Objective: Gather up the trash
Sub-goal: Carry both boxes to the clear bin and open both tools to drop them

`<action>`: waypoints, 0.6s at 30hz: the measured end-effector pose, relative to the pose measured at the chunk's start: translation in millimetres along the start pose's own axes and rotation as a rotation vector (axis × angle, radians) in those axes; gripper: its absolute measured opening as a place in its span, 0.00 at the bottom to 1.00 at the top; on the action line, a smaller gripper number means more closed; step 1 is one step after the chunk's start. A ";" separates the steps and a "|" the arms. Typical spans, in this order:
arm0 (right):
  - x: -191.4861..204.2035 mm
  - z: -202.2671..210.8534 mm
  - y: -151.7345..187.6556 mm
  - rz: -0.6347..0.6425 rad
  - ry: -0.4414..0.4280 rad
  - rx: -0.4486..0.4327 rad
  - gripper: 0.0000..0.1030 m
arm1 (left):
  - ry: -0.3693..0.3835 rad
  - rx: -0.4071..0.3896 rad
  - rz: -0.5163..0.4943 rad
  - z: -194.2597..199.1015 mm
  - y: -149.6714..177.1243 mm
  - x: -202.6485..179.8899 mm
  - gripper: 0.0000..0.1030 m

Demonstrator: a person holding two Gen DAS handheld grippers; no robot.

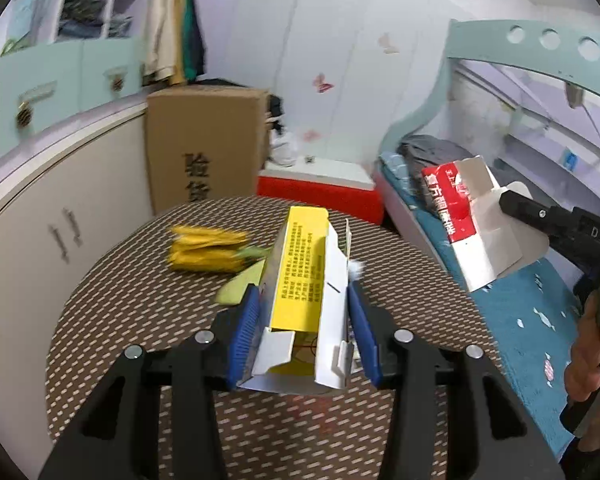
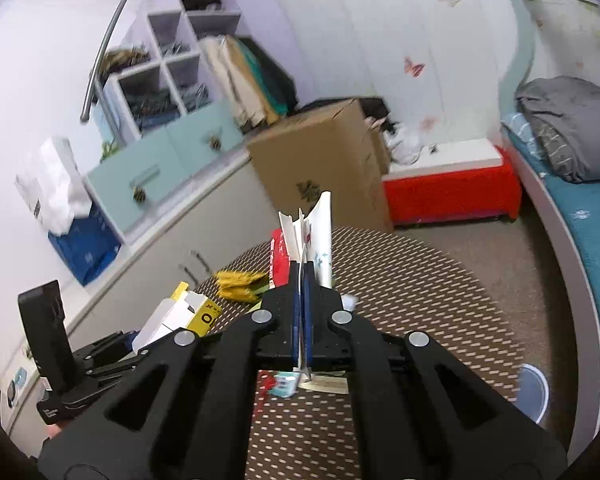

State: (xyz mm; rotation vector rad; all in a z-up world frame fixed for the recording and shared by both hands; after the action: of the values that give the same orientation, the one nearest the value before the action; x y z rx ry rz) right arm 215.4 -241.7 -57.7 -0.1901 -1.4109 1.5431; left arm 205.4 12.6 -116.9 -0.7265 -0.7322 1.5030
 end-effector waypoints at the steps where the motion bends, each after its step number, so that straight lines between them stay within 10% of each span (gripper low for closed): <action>1: -5.0 7.1 -1.9 -0.003 0.011 -0.009 0.01 | 0.019 -0.002 -0.007 0.3 -3.1 -10.9 0.43; 18: -213.0 91.8 50.7 -0.312 0.360 0.027 0.02 | 0.271 0.085 -0.191 -46.9 -10.4 -209.7 0.43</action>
State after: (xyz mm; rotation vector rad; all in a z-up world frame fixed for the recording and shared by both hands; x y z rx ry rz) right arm 230.2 -448.5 -173.3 -0.2086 -1.0770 1.2004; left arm 259.8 -195.0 -132.2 -0.7561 -0.5140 1.2258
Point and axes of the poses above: each gripper's, at about its wrist camera, not at the fingertips, and z roughly against the way its jaws point, x to its left, y to its underside, the point moved 1 cm from there along -z, roughly the way its jaws point, and after that the axes turned 14 degrees about -y, right-handed, at the moved point
